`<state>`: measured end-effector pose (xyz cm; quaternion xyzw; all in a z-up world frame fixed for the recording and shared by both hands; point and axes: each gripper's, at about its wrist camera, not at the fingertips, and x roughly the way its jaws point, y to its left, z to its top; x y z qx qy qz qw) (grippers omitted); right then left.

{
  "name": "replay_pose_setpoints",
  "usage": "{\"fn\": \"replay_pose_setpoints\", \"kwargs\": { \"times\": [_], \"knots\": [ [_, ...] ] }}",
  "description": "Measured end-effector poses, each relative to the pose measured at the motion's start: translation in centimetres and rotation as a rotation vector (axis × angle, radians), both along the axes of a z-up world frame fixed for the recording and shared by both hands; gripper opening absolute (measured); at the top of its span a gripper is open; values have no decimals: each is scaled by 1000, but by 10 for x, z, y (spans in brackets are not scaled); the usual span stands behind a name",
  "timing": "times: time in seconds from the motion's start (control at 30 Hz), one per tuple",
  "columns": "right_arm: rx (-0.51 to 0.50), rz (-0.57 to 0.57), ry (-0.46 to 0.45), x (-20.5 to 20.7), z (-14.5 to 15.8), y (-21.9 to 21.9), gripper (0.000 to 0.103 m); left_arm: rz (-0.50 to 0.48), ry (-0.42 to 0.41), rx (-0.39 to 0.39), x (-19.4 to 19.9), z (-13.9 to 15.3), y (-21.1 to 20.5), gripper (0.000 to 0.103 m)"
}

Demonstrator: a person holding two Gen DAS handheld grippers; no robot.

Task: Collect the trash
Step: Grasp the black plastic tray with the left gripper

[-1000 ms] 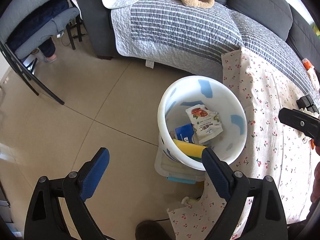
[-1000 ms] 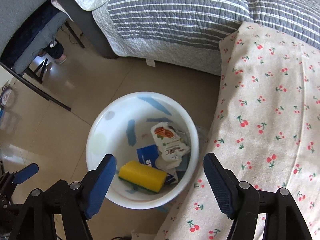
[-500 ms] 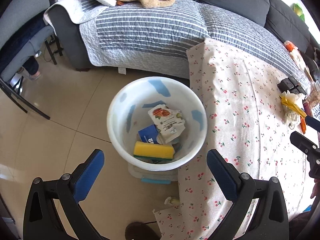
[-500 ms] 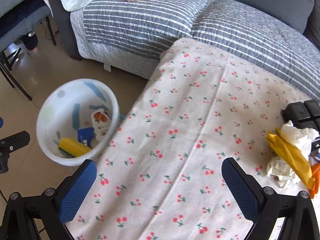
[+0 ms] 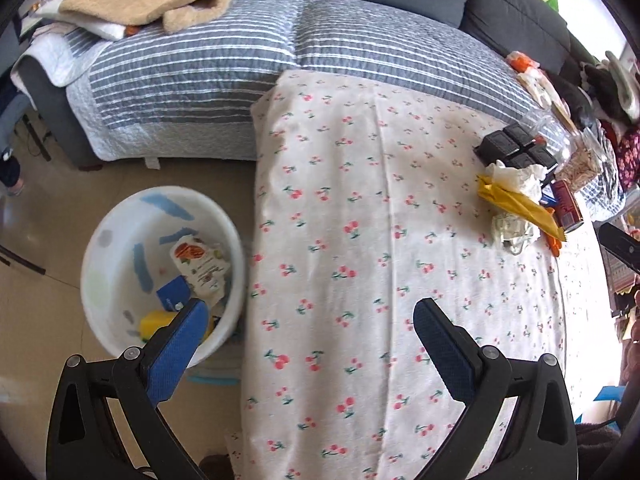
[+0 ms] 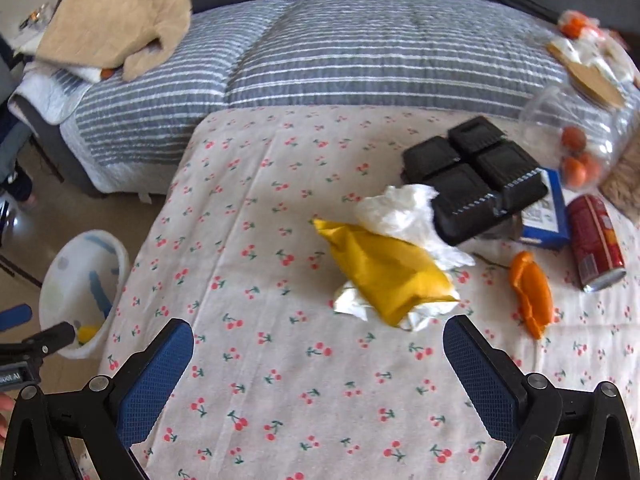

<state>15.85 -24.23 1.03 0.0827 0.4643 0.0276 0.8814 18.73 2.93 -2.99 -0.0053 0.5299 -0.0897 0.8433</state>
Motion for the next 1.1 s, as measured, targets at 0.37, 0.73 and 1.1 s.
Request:
{"fn": "replay_pose_setpoints", "kwargs": {
  "times": [0.37,0.73,1.1],
  "knots": [
    [123,-311,48,-28,-3,-150,102,-310,-159,140,25,44,-154,103],
    [190,-496,107,-46,-27,-252,102,-488,-144,324,60,22,-303,97],
    [218,-555,150,-51,-45,-295,102,-517,-121,492,76,-27,-347,73]
  ]
}}
